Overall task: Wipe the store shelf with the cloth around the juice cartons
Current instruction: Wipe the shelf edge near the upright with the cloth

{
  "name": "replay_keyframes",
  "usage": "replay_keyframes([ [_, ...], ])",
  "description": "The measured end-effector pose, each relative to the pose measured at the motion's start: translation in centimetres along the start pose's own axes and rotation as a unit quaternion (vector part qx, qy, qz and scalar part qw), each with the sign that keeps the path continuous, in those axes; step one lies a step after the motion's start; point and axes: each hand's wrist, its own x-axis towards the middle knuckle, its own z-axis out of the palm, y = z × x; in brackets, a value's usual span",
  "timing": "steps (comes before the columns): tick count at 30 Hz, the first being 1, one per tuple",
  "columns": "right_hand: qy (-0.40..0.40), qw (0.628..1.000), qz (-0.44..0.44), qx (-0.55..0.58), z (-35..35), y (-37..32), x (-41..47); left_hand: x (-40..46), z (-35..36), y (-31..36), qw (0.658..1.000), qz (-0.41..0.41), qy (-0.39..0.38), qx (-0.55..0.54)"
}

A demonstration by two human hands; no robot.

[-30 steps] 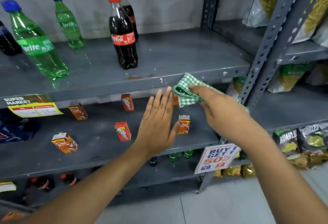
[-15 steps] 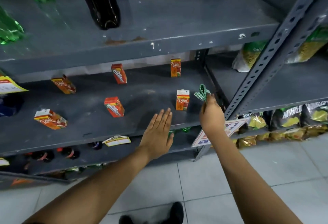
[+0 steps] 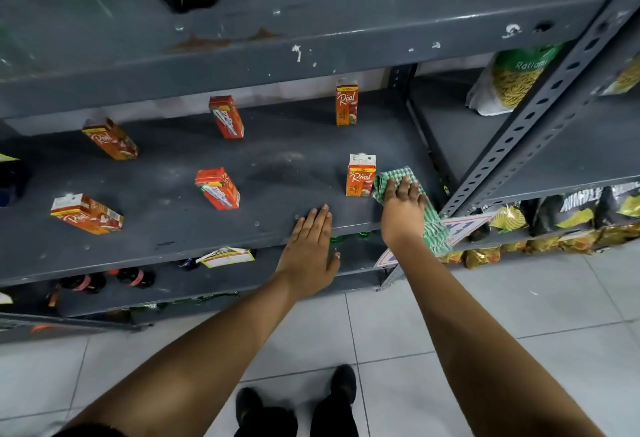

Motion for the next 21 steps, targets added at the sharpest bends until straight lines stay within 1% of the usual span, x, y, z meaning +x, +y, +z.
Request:
replay_keyframes([
  [4, 0.002, 1.000, -0.011, -0.002, 0.6, -0.4, -2.5, -0.1, 0.0, -0.1, 1.000, 0.001, -0.012, 0.007],
  [9, -0.013, 0.999, -0.041, -0.028, 1.0, -1.6, -5.0, -1.2, 0.3, -1.1, 0.999, 0.029, -0.008, 0.026],
  [14, -0.037, 0.989, -0.139, -0.028, 1.0, -3.6, -6.9, -3.2, 1.2, -2.5, 0.998, 0.038, 0.025, 0.042],
  [16, -0.044, 0.982, -0.181, 0.023, 0.5, -4.1, -7.4, -4.3, 1.6, -3.3, 0.998, 0.019, 0.027, 0.046],
  [18, -0.020, 0.968, -0.215, 0.129, -0.3, -4.6, -7.9, -5.0, 1.5, -4.0, 0.999, -0.015, 0.034, 0.036],
  [19, 0.013, 0.961, -0.221, 0.165, -0.5, -5.0, -8.1, -5.4, 1.3, -4.4, 0.998, -0.034, 0.041, 0.031],
  [21, 0.095, 0.959, -0.204, 0.170, -0.1, -6.2, -7.7, -6.1, 1.0, -5.5, 0.996, -0.066, 0.048, 0.031],
])
